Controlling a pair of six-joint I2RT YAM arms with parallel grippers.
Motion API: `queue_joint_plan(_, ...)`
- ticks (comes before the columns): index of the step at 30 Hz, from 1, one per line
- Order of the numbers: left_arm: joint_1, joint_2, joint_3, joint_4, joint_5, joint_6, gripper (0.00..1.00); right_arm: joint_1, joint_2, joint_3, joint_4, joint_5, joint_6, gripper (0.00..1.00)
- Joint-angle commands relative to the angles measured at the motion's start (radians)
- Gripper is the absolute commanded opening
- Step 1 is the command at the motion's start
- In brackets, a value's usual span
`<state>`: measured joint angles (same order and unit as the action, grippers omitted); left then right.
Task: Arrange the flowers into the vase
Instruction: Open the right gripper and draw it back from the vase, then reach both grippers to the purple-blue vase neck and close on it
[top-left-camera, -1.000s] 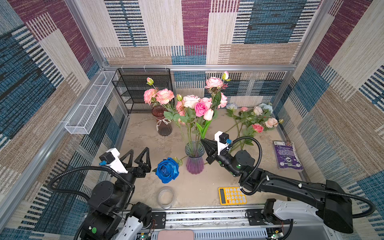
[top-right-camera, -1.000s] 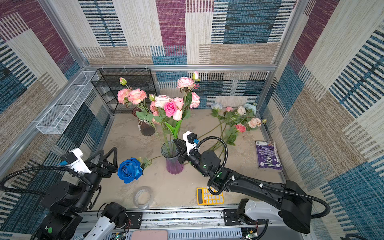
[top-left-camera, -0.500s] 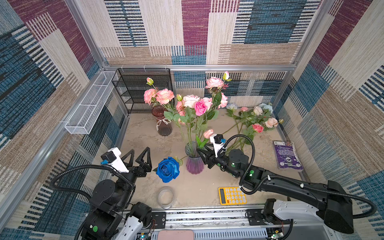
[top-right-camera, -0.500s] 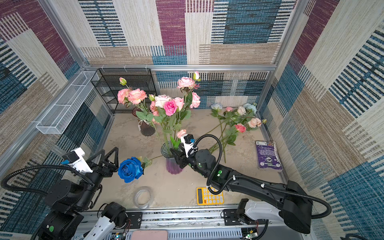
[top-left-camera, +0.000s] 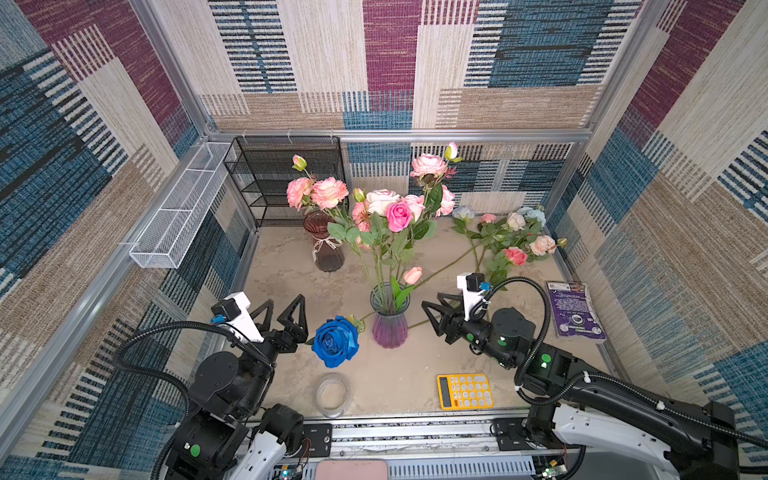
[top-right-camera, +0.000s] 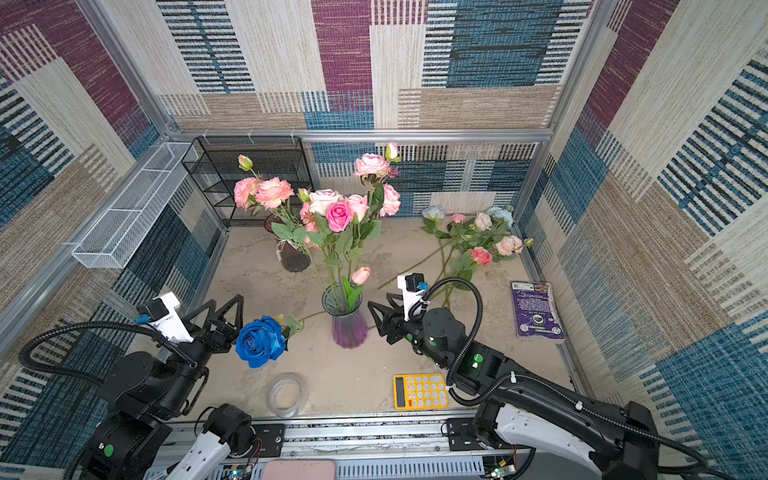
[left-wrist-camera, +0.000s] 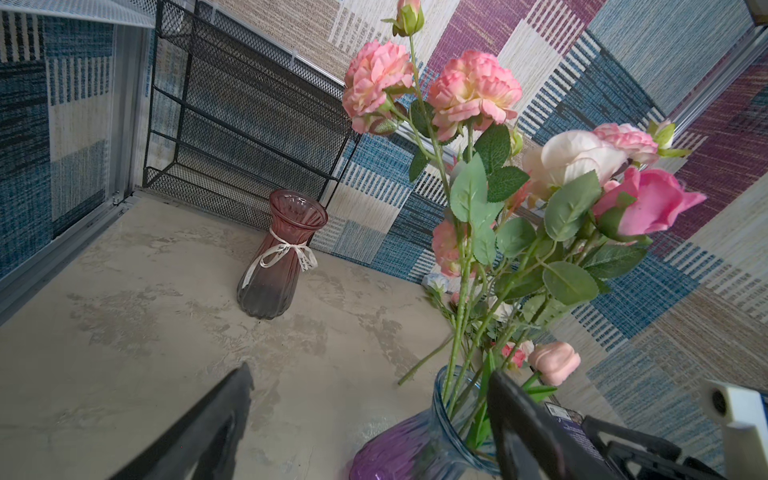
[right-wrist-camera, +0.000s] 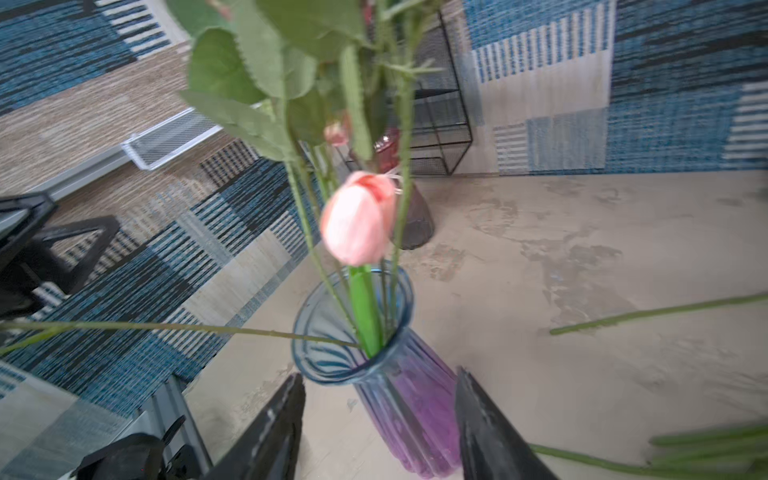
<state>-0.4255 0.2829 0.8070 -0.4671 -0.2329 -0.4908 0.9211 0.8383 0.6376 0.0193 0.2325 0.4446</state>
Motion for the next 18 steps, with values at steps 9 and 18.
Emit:
queue_joint_plan(9,0.002,0.043,-0.017,-0.075,-0.005,-0.064,0.89,-0.483,0.184,-0.035,-0.175,-0.242,0.223,0.55)
queue_joint_plan(18,0.004,0.174,-0.115,-0.031,0.178,-0.172,0.80,-0.513,0.372,-0.041,0.006,-0.437,0.236,0.57)
